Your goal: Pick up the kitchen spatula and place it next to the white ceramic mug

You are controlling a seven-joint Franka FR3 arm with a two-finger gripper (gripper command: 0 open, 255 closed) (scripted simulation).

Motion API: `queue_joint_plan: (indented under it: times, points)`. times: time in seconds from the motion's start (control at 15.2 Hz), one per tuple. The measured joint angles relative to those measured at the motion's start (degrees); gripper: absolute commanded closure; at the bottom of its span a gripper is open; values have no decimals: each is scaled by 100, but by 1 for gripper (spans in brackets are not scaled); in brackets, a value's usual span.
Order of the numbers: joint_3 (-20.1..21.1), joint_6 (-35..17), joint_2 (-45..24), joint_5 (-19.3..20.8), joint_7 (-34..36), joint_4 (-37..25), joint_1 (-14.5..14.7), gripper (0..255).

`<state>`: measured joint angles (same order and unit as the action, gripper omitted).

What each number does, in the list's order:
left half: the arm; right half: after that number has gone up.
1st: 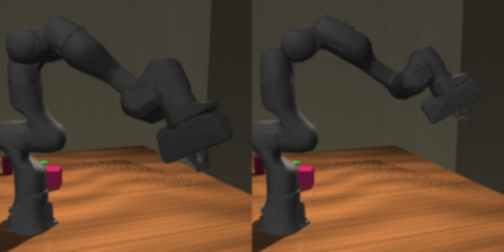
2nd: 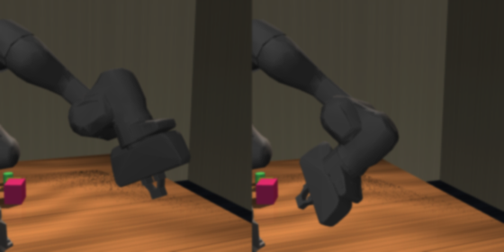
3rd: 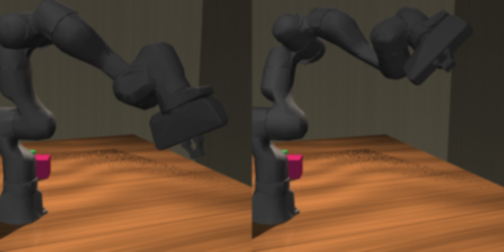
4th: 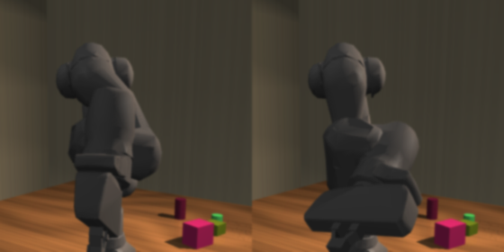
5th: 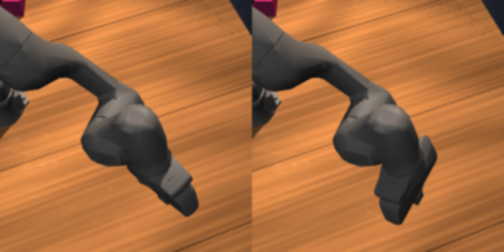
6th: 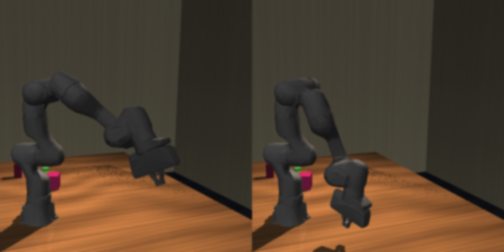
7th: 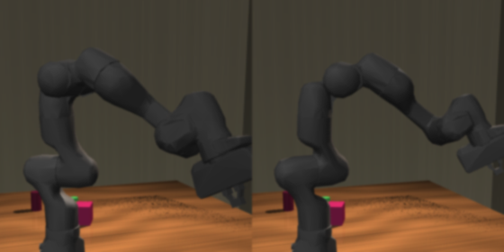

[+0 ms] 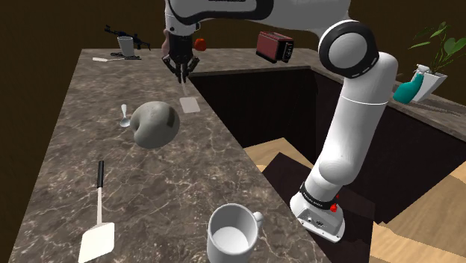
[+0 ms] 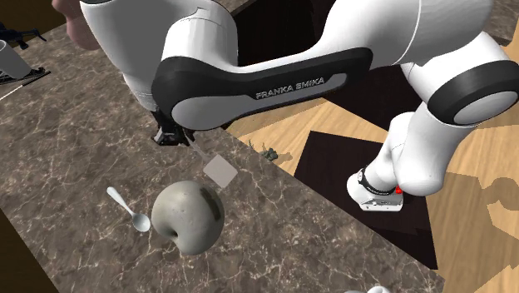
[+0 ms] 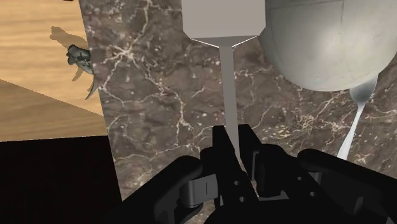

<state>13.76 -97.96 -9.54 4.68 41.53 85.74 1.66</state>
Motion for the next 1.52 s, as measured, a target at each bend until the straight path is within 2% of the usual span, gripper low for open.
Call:
queue_joint_plan:
  times: [0.2,0.66,1.06,1.52]
  points:
    - [44,72,157,-27,91,86,50,255]
    - [301,-151,1308,-301,591,1442,300,255]
    - [600,-184,2105,-563,1117,2248,594,255]
    - [1041,-115,2716,-864,1822,2752,962,255]
